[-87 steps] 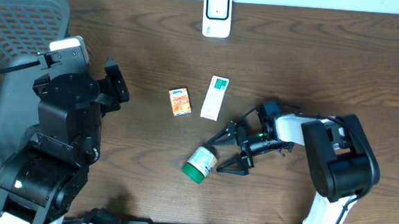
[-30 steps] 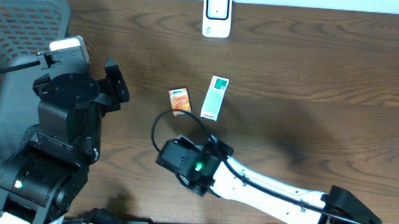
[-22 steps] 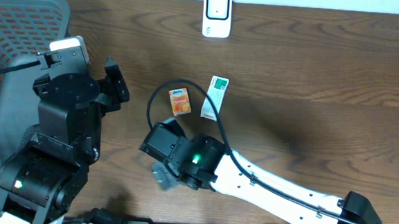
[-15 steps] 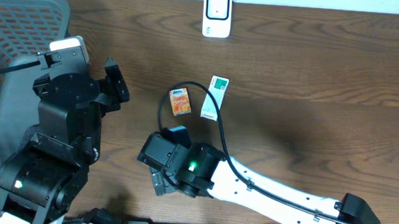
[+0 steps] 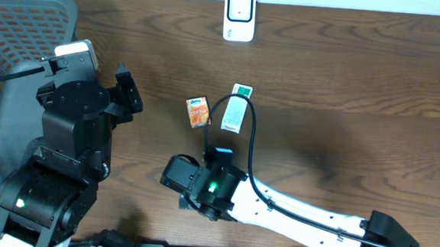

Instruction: Scan the item barcode

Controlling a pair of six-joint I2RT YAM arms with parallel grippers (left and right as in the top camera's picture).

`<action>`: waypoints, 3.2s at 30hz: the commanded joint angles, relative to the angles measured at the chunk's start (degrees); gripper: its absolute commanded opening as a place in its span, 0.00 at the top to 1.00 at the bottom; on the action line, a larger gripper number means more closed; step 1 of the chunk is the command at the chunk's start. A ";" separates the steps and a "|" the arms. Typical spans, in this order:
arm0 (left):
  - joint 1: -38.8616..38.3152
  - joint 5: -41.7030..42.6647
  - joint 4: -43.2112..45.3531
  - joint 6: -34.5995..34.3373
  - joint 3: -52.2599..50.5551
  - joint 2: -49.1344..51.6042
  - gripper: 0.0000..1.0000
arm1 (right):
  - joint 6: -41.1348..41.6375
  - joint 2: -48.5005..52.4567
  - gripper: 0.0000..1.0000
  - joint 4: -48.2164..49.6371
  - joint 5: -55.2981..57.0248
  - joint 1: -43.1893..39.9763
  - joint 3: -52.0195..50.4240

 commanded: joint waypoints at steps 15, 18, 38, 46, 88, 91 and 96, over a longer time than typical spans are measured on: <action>0.13 -0.57 0.00 -0.26 -0.57 -0.22 0.11 | 0.66 0.83 0.12 12.13 2.19 -4.76 -9.11; 0.13 -0.55 0.00 -0.26 -0.57 -0.22 0.11 | -0.48 0.92 0.16 12.57 2.21 -5.16 -9.11; 0.13 -0.55 0.00 -0.26 -0.57 -0.22 0.11 | -4.17 7.91 0.36 16.09 -2.95 -5.81 -9.11; 0.13 -0.55 0.00 -0.26 -0.57 -0.22 0.11 | -8.76 7.93 0.58 16.20 -3.04 -8.46 -9.11; 0.13 -0.55 0.00 -0.26 -0.57 -0.22 0.11 | -21.53 5.53 0.44 6.49 -69.20 -35.52 -7.69; 0.13 -0.55 0.00 -0.26 -0.57 -0.22 0.11 | -20.65 5.53 0.44 5.88 -69.37 -35.89 -8.50; 0.13 -0.55 0.00 -0.26 -0.57 -0.22 0.11 | -20.65 7.06 0.44 5.49 -71.97 -35.50 -12.31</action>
